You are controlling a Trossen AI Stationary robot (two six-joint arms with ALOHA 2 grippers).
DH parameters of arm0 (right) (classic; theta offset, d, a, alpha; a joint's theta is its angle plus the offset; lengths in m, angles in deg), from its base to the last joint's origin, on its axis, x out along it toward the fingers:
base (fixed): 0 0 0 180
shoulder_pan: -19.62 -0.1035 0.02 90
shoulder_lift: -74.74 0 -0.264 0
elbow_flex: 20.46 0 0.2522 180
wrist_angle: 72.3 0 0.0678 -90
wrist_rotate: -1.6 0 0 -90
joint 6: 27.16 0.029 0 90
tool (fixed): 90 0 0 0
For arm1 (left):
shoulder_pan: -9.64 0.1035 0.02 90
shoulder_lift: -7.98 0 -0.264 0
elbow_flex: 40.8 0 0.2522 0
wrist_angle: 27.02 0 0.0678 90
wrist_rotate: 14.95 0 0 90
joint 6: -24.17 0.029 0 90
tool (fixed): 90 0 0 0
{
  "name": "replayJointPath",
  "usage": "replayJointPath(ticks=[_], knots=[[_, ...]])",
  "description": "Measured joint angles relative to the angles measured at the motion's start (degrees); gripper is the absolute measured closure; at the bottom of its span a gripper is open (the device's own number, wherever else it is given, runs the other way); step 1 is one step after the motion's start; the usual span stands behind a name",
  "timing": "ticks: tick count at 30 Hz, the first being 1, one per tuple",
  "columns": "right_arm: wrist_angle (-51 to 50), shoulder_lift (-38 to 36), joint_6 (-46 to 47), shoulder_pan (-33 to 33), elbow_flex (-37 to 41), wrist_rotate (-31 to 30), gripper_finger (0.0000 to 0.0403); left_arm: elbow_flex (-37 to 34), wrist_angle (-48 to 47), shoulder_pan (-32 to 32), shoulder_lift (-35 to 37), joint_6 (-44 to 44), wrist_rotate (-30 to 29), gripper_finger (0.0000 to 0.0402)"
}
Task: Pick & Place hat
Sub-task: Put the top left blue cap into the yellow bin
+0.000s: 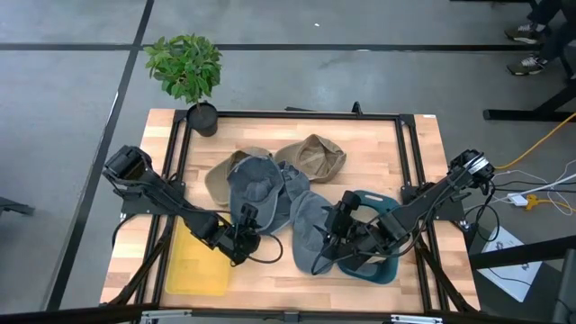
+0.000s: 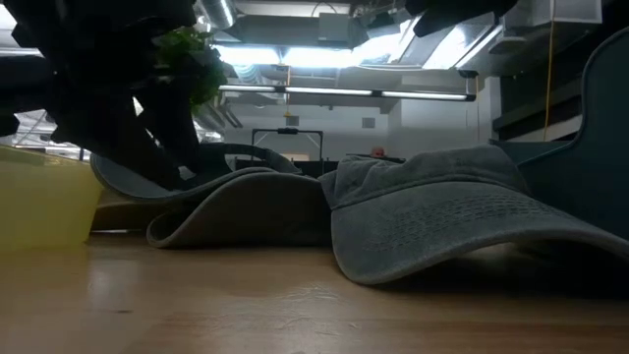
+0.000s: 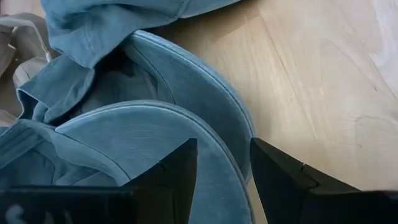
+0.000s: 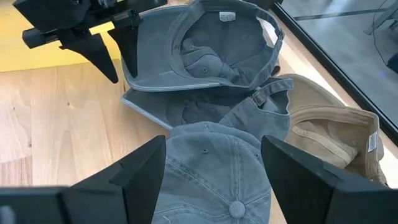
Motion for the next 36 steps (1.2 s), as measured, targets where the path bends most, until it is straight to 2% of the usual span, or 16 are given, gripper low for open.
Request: replayJointPath(ticks=[9, 18, 21, 23, 27, 31, 34, 36], knots=[[0.46, 0.00, 0.35, 0.00, 0.00, -0.02, 0.0140, 0.00, 0.03, 0.04, -0.02, -4.32, 0.00, 0.0258], [1.36, 0.00, -0.25, 0.01, 0.00, -0.25, 0.0140, 0.10, -0.15, 0.04, 0.18, -3.05, -0.06, 0.0258], [1.37, 0.00, -2.46, 0.02, 0.00, -2.85, 0.0140, 2.59, -2.43, 0.76, 1.46, -3.90, -1.62, 0.0258], [1.36, 0.00, -4.57, 0.24, 0.00, -4.97, 0.0140, 5.25, -7.78, 1.74, 3.09, -4.22, -3.68, 0.0259], [1.31, 0.00, -8.32, 2.06, 0.00, -6.02, 0.0140, 10.08, -19.30, 4.64, 7.90, -4.16, -9.43, 0.0259], [1.03, 0.00, -11.95, 4.87, 0.00, -5.76, 0.0140, 10.06, -26.58, 11.26, 14.76, -1.99, -13.33, 0.0259], [0.66, 0.00, -15.15, 6.89, 0.00, -5.66, 0.0140, 8.79, -27.77, 16.99, 18.76, -0.46, -12.86, 0.0259], [0.29, 0.00, -17.07, 8.11, 0.00, -5.66, 0.0140, 8.30, -27.79, 20.58, 20.31, -0.57, -9.88, 0.0259]])
